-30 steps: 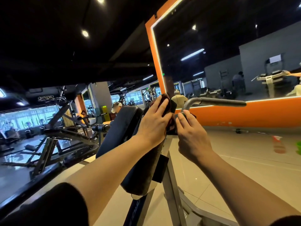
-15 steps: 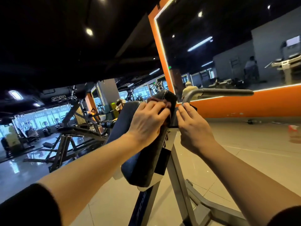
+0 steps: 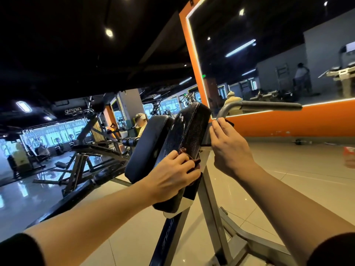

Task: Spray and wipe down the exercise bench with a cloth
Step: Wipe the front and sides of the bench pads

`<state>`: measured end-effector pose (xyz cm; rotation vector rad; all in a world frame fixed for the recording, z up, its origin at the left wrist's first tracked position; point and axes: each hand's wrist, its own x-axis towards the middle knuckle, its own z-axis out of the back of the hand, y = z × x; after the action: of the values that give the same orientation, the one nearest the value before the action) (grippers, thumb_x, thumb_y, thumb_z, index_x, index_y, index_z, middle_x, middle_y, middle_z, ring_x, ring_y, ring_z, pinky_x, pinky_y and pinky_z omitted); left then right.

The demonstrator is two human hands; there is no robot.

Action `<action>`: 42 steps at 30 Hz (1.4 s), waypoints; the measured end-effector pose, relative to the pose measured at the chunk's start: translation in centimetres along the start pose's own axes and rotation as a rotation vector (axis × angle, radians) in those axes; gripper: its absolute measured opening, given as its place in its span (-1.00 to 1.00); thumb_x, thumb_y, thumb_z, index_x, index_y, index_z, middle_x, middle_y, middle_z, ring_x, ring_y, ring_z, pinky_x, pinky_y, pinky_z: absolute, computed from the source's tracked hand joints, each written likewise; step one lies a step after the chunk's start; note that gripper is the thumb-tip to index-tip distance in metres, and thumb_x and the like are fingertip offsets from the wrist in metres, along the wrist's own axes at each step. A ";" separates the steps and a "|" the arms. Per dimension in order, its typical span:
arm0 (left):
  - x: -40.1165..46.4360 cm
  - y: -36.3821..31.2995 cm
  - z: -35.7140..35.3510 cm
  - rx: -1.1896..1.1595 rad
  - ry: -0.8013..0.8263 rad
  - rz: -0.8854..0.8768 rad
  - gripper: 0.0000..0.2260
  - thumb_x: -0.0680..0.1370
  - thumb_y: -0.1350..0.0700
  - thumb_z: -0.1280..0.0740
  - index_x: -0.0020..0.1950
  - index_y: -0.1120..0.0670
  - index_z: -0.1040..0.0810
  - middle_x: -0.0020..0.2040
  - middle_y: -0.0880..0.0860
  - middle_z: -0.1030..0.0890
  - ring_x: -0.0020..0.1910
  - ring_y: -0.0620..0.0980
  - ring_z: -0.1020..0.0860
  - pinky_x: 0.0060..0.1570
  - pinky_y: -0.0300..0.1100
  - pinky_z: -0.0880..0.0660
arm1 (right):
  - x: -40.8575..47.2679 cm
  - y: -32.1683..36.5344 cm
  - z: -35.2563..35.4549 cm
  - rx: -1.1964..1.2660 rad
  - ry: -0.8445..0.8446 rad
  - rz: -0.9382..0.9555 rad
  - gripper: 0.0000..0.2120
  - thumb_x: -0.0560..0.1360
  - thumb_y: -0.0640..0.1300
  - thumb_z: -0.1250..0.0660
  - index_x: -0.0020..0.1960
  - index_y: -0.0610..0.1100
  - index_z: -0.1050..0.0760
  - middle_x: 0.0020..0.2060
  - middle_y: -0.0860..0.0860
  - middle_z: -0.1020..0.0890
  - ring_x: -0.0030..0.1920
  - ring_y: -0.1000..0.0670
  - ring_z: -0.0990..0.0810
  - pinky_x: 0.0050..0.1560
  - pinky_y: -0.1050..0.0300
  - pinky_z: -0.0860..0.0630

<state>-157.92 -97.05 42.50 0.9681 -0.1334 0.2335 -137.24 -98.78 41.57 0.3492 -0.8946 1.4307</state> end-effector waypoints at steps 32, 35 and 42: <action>2.1 -0.4 0.7 -0.108 0.170 0.086 -0.65 0.57 0.06 -0.30 0.34 0.07 -0.45 0.20 0.03 -0.54 0.11 0.03 -0.51 0.13 -0.04 -0.49 | -0.8 0.6 1.3 -0.009 0.043 -0.044 -0.28 0.53 -0.06 -0.17 0.55 -0.32 0.04 0.54 -0.27 -0.08 0.55 -0.26 0.03 0.53 -0.13 -0.03; 1.2 -0.6 1.1 -0.167 0.125 0.073 -0.74 0.57 0.07 -0.32 0.24 0.05 -0.50 0.10 0.03 -0.58 -0.01 0.02 -0.54 0.03 -0.05 -0.50 | -0.7 0.7 1.3 -0.015 0.044 -0.041 -0.30 0.55 -0.05 -0.16 0.54 -0.33 0.03 0.53 -0.28 -0.09 0.55 -0.27 0.02 0.53 -0.15 -0.03; 7.4 3.4 1.7 -0.146 -0.231 0.438 -0.63 0.48 0.20 -0.39 0.28 0.19 -0.52 0.26 0.16 -0.54 0.27 0.16 -0.47 0.30 0.03 -0.39 | -1.2 0.5 2.0 0.036 0.041 -0.048 -0.30 0.55 -0.09 -0.17 0.56 -0.28 0.07 0.55 -0.24 -0.03 0.56 -0.22 0.07 0.56 -0.10 0.07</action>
<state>-151.67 -95.59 47.77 0.8095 -0.5701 0.5060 -138.25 -100.92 41.85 0.3651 -0.8234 1.4058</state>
